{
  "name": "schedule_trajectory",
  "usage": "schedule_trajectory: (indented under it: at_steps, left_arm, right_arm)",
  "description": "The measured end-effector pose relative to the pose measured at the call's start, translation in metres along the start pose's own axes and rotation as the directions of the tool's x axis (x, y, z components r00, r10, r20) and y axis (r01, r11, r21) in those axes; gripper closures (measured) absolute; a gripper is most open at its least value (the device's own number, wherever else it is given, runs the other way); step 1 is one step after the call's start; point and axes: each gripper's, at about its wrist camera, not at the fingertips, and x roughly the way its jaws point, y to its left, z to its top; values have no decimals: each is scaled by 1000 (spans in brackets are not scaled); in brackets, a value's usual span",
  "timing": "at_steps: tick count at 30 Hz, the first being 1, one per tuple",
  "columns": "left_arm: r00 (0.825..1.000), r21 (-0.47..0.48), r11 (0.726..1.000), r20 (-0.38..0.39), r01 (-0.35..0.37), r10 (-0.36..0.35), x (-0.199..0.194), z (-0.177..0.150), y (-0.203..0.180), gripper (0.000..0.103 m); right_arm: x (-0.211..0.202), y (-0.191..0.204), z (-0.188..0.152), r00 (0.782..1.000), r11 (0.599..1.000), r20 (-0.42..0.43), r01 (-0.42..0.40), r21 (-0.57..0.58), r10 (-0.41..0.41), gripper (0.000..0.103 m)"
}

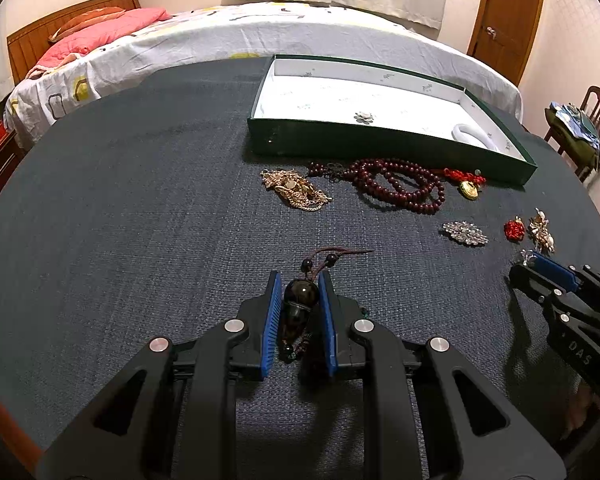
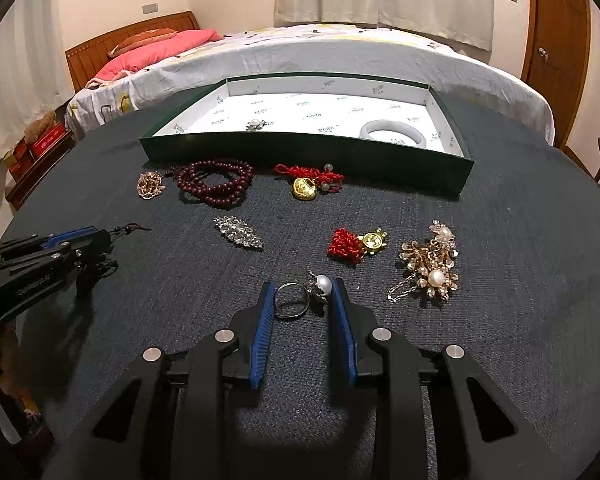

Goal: Organize jewelry
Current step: 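Carry the black pendant and pearl ring over the tray with both grippers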

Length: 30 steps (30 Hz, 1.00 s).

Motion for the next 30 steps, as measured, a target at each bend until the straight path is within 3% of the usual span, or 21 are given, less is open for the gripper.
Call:
schedule_trajectory:
  at_steps: [17,30]
  left_arm:
    - [998,-4,999,60,33,-32,-22,17,-9,85]
    - [978,58,996,196,67,-77,-33,92,-36,85]
  right_arm:
    - [-27,-6,21,997,1000,78,-10,7,10,73]
    - [-35,-8,78,982,1000,188,-20,-18,23,73]
